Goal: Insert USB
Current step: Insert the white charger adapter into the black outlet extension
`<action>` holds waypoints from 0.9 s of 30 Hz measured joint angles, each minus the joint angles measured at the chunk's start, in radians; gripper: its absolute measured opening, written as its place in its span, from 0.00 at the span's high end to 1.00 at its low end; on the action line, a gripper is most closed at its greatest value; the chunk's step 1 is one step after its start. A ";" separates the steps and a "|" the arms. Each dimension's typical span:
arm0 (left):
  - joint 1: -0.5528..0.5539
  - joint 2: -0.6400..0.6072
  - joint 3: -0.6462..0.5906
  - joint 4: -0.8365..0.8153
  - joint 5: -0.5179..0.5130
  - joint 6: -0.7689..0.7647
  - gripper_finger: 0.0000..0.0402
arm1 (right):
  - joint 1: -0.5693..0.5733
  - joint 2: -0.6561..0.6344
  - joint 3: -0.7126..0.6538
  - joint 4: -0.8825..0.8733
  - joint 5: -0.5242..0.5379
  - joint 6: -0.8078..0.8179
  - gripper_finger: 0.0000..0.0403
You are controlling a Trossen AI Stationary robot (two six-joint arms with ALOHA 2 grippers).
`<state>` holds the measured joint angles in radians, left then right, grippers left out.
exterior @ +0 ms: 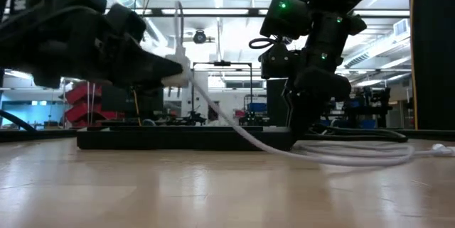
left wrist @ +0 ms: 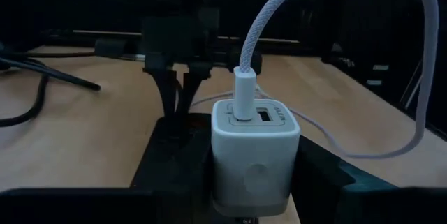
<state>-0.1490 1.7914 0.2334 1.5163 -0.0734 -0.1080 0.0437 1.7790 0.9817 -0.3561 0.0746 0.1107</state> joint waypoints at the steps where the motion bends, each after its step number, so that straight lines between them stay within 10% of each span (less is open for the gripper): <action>1: 0.004 0.025 -0.003 0.036 0.000 -0.004 0.68 | 0.000 0.000 0.000 0.000 0.000 0.002 1.00; 27: 0.016 0.116 0.053 0.054 0.070 -0.006 0.68 | 0.000 -0.003 0.003 -0.111 0.004 -0.035 1.00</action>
<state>-0.1326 1.9072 0.2867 1.5699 -0.0031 -0.1136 0.0437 1.7760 0.9844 -0.4671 0.0783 0.0757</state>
